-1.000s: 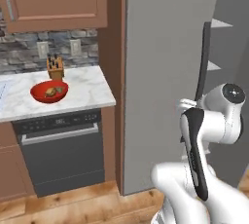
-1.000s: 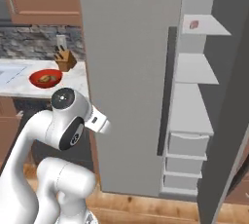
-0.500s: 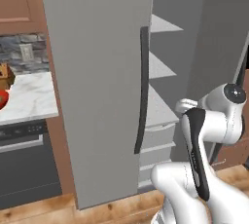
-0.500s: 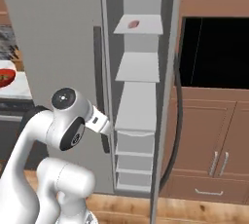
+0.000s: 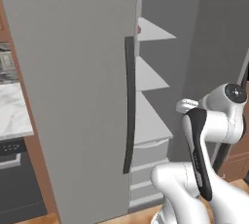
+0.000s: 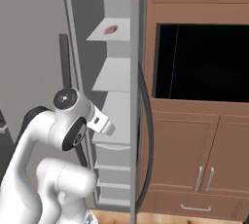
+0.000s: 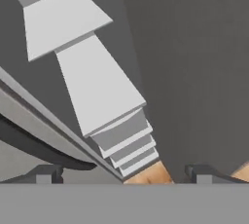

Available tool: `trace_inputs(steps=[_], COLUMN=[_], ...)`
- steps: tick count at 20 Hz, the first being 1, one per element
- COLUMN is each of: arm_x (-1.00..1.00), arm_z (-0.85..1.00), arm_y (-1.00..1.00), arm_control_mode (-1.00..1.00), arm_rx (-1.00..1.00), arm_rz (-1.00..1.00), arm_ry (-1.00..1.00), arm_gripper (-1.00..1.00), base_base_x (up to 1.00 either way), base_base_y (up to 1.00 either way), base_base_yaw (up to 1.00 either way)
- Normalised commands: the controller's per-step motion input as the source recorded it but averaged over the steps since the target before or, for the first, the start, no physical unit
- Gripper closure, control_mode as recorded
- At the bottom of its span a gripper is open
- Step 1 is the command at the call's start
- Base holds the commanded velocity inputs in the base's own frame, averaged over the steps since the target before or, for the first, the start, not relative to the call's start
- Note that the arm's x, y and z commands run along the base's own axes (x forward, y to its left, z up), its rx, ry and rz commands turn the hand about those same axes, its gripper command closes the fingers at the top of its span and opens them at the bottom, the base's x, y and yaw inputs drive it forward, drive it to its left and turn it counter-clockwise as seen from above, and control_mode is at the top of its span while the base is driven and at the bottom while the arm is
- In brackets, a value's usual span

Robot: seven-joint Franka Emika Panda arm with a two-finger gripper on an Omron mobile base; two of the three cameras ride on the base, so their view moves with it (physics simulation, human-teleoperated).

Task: Take the garlic, chicken drumstick, and steak from the freezer and place them in the bowl on the counter.

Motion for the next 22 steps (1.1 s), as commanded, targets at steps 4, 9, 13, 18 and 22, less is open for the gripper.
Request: trace_inputs(steps=[4,9,13,18,22], arm_x=[0.0,0.0,0.0,0.0,0.0], arm_z=[0.0,0.0,0.0,0.0,0.0], arm_y=[0.0,0.0,0.0,0.0,0.0], arm_control_mode=[1.0,1.0,1.0,1.0,1.0], arm_rx=[0.0,0.0,0.0,0.0,0.0], arm_rz=[0.0,0.0,0.0,0.0,0.0], arm_ry=[0.0,0.0,0.0,0.0,0.0], arm_gripper=[-1.0,-1.0,-1.0,-1.0,-1.0], base_base_x=[0.4,0.63,0.43,-0.22,-0.75], base_base_y=[0.28,-0.25,-0.85,-0.17,0.54], base_base_yaw=[0.04,0.0,-0.01,0.01,0.09])
